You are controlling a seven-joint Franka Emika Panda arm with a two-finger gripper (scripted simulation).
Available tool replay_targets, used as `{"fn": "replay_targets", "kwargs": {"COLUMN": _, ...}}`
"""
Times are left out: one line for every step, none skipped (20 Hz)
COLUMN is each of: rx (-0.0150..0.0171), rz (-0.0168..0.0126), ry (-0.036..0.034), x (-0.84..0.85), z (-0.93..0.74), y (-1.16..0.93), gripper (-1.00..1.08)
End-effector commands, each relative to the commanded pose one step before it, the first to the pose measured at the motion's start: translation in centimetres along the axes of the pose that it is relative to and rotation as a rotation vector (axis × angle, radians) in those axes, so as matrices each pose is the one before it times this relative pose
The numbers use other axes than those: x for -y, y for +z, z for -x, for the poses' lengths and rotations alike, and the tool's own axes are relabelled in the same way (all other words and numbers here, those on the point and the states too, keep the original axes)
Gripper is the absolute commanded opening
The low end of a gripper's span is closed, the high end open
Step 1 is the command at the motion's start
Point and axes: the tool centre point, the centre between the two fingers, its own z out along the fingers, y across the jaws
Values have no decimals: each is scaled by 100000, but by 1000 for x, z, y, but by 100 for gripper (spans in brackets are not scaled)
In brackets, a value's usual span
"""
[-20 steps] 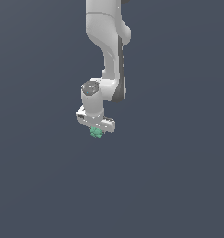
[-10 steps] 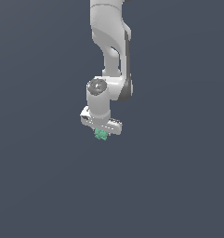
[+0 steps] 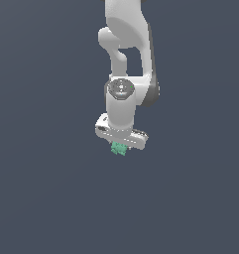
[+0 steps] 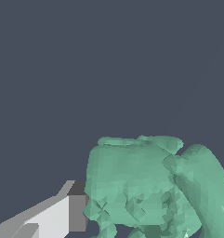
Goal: Pick up the object and move it to a goal position.
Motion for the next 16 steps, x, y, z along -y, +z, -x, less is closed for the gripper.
{"fn": "replay_targets", "kwargs": {"rx": 41, "rz": 45, "ry": 69, "x": 1797, "z": -894, "y": -1341, "gripper": -100}}
{"fn": "replay_targets", "kwargs": {"rx": 0, "rz": 0, "ry": 0, "x": 666, "z": -343, "y": -486, "gripper": -100}}
{"fn": "replay_targets", "kwargs": {"rx": 0, "rz": 0, "ry": 0, "x": 645, "z": -335, "y": -469, "gripper": -100}}
{"fn": "replay_targets", "kwargs": {"rx": 0, "rz": 0, "ry": 0, "x": 626, "z": -326, "y": -454, "gripper": -100}}
{"fn": "replay_targets", "kwargs": {"rx": 0, "rz": 0, "ry": 0, "x": 606, "z": -318, "y": -440, "gripper": -100}}
{"fn": "replay_targets", "kwargs": {"rx": 0, "rz": 0, "ry": 0, "x": 588, "z": -310, "y": -426, "gripper": -100}}
{"fn": "replay_targets", "kwargs": {"rx": 0, "rz": 0, "ry": 0, "x": 571, "z": -303, "y": -412, "gripper": -100}}
{"fn": "replay_targets", "kwargs": {"rx": 0, "rz": 0, "ry": 0, "x": 553, "z": -296, "y": -399, "gripper": -100}}
{"fn": "replay_targets", "kwargs": {"rx": 0, "rz": 0, "ry": 0, "x": 537, "z": -289, "y": -386, "gripper": -100}}
{"fn": "replay_targets", "kwargs": {"rx": 0, "rz": 0, "ry": 0, "x": 521, "z": -282, "y": -374, "gripper": -100}}
{"fn": "replay_targets", "kwargs": {"rx": 0, "rz": 0, "ry": 0, "x": 505, "z": -276, "y": -362, "gripper": -100}}
{"fn": "replay_targets", "kwargs": {"rx": 0, "rz": 0, "ry": 0, "x": 490, "z": -269, "y": -351, "gripper": -100}}
{"fn": "replay_targets", "kwargs": {"rx": 83, "rz": -42, "ry": 30, "x": 449, "z": -287, "y": -299, "gripper": -100}}
{"fn": "replay_targets", "kwargs": {"rx": 0, "rz": 0, "ry": 0, "x": 458, "z": -255, "y": -326, "gripper": -100}}
{"fn": "replay_targets", "kwargs": {"rx": 0, "rz": 0, "ry": 0, "x": 424, "z": -239, "y": -302, "gripper": -100}}
{"fn": "replay_targets", "kwargs": {"rx": 0, "rz": 0, "ry": 0, "x": 390, "z": -221, "y": -277, "gripper": -100}}
